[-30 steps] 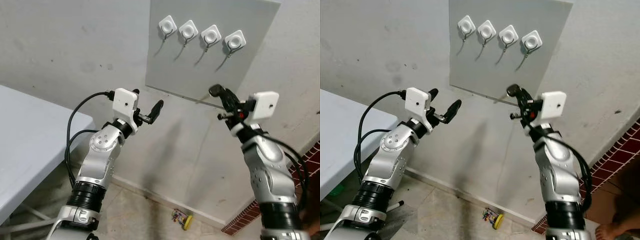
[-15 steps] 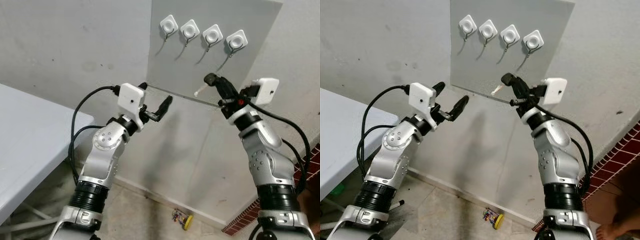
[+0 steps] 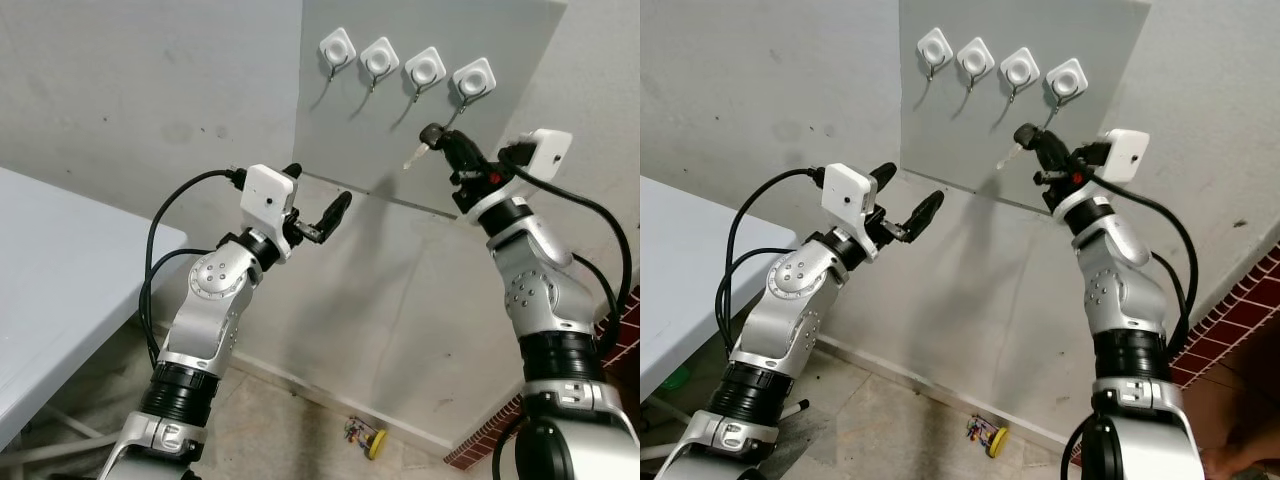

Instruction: Hang keys on a hook

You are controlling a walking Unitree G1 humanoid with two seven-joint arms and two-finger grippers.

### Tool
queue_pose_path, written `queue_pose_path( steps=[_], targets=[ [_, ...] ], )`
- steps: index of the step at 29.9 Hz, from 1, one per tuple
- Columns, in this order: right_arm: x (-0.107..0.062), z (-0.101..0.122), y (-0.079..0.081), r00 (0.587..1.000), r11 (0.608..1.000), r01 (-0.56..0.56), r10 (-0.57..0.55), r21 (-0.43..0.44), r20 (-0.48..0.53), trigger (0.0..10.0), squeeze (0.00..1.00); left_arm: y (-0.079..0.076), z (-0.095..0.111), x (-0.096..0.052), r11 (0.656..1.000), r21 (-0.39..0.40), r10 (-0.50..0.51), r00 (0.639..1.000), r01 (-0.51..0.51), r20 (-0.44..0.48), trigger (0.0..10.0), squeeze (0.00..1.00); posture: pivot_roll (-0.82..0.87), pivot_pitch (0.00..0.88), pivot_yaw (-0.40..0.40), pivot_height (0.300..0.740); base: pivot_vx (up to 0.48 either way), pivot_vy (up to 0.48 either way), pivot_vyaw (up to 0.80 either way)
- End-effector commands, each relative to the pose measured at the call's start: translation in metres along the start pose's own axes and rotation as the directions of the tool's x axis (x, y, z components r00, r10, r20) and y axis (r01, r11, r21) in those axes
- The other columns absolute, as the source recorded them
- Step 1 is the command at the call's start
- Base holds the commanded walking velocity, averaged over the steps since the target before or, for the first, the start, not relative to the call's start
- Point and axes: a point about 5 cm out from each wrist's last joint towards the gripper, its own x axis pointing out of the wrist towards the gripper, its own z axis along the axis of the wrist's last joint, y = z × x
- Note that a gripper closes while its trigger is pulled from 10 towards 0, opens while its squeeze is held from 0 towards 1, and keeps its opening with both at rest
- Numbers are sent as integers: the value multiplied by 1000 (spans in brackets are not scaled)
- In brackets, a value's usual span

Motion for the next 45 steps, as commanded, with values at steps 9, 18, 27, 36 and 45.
queue_pose_path(
  steps=[9, 18, 27, 36, 45],
  targets=[
    [13, 16, -11, 999, 1000, 11, -12, 19, 46, 10000, 0, -3, 5, 0, 1000, 9, -13, 1000, 13, 7, 10000, 0, 27, 0, -88, 740, 0, 0, 0],
    [21, 20, -15, 998, 998, 20, -23, 61, 53, 10000, 0, -2, 6, 0, 1000, 7, -5, 1000, 5, 6, 10000, 0, 33, 0, -92, 740, 0, 0, 0],
    [24, 21, -21, 996, 983, 45, -59, 179, 70, 10000, 0, 0, 6, -2, 1000, 7, 6, 1000, -6, 7, 10000, 0, 42, 0, -98, 740, 0, 0, 0],
    [22, 17, -19, 997, 992, -3, -7, 128, 76, 10000, 0, 0, 6, -4, 1000, 7, 15, 1000, -15, 3, 10000, 0, 45, 0, -98, 740, 0, 0, 0],
    [20, 22, -15, 990, 988, -66, 47, 140, 134, 10000, 0, 1, 6, -2, 1000, 10, 19, 1000, -19, 3, 10000, 0, 45, 0, -98, 740, 0, 0, 0]
  ],
)
